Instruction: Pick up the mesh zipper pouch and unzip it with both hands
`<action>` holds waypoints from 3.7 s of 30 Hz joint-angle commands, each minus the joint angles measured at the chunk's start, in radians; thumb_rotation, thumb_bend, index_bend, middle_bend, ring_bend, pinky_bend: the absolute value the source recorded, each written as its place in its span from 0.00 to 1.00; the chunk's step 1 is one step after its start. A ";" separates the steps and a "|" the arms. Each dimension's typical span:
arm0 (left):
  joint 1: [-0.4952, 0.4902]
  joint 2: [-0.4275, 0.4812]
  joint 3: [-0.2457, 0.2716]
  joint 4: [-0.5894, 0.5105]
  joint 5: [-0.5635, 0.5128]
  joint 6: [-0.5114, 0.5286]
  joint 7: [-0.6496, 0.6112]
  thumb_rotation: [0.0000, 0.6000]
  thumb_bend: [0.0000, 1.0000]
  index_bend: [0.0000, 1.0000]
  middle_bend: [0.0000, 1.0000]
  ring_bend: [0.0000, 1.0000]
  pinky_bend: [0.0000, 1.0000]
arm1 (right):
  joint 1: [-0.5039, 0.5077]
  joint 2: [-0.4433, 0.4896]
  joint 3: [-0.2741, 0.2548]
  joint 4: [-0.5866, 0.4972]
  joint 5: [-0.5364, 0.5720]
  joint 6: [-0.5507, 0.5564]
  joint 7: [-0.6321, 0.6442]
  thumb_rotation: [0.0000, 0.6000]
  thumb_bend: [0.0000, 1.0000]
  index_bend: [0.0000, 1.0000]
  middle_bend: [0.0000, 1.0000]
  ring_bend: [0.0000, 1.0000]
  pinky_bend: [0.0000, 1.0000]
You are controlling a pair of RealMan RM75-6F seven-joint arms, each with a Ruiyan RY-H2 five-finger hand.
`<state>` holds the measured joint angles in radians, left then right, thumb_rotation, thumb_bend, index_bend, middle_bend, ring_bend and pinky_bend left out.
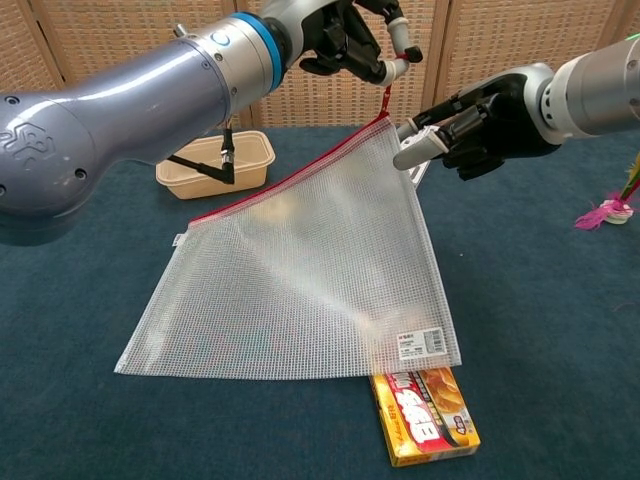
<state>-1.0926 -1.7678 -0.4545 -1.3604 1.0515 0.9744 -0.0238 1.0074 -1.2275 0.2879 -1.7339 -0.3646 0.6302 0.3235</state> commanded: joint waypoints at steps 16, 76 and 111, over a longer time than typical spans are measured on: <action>0.021 -0.009 0.000 -0.030 0.009 0.012 -0.041 1.00 0.96 0.92 1.00 0.97 1.00 | 0.044 -0.083 0.010 0.022 0.152 0.131 -0.102 1.00 0.41 0.50 0.88 0.95 1.00; 0.208 0.262 0.104 0.060 0.069 -0.137 -0.239 1.00 0.96 0.92 1.00 0.97 1.00 | -0.273 0.106 0.312 -0.060 -0.076 -0.050 0.281 1.00 0.79 0.74 0.93 0.98 1.00; 0.268 0.381 0.141 0.062 0.086 -0.193 -0.301 1.00 0.01 0.06 1.00 0.95 1.00 | -0.333 0.128 0.285 0.017 -0.187 -0.071 0.315 1.00 0.29 0.24 0.91 0.98 1.00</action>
<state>-0.8267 -1.3941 -0.3170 -1.2973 1.1266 0.7754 -0.3240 0.6710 -1.1007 0.5827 -1.7203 -0.5385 0.5508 0.6531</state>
